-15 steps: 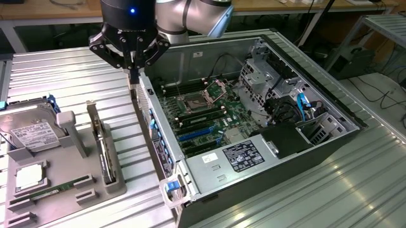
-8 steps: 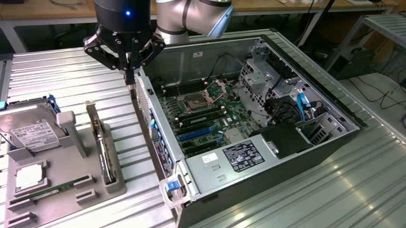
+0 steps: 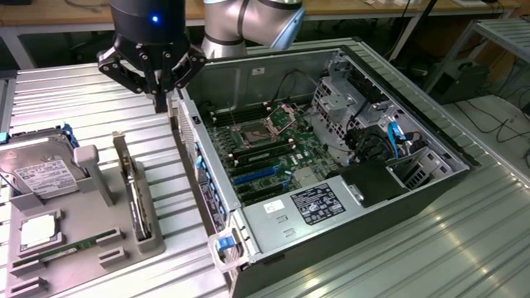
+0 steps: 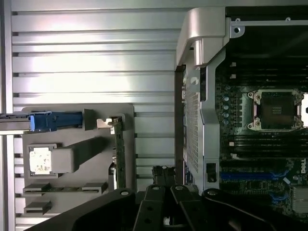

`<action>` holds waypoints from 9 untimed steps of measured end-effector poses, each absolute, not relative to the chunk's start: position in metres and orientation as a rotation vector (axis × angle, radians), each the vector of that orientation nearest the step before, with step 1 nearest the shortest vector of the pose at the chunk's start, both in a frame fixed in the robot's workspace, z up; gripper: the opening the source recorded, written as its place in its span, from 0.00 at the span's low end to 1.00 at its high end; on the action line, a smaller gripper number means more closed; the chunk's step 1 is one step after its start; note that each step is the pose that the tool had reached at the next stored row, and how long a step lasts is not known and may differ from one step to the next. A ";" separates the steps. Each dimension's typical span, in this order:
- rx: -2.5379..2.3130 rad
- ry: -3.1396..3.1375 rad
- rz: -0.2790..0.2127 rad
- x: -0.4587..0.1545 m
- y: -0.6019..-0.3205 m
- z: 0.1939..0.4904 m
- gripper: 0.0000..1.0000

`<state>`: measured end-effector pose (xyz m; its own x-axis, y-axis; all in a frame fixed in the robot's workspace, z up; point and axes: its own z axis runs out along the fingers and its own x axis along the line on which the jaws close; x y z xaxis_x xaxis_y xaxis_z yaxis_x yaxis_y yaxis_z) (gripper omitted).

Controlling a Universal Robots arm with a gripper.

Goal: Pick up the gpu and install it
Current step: 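Reach for the gpu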

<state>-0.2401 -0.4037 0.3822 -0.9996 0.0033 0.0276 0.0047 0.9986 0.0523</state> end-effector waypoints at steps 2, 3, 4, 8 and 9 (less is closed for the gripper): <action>0.003 -3.113 -0.082 -0.245 -0.404 0.382 0.11; 0.009 -3.113 -0.082 -0.248 -0.404 0.382 0.11; 0.016 -3.113 -0.083 -0.252 -0.404 0.381 0.11; 0.038 -3.112 -0.083 -0.264 -0.404 0.381 0.11; 0.043 -3.112 -0.083 -0.268 -0.404 0.380 0.11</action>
<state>-0.2675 -0.4041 0.3805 -0.9992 -0.0283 0.0276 -0.0268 0.9982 0.0536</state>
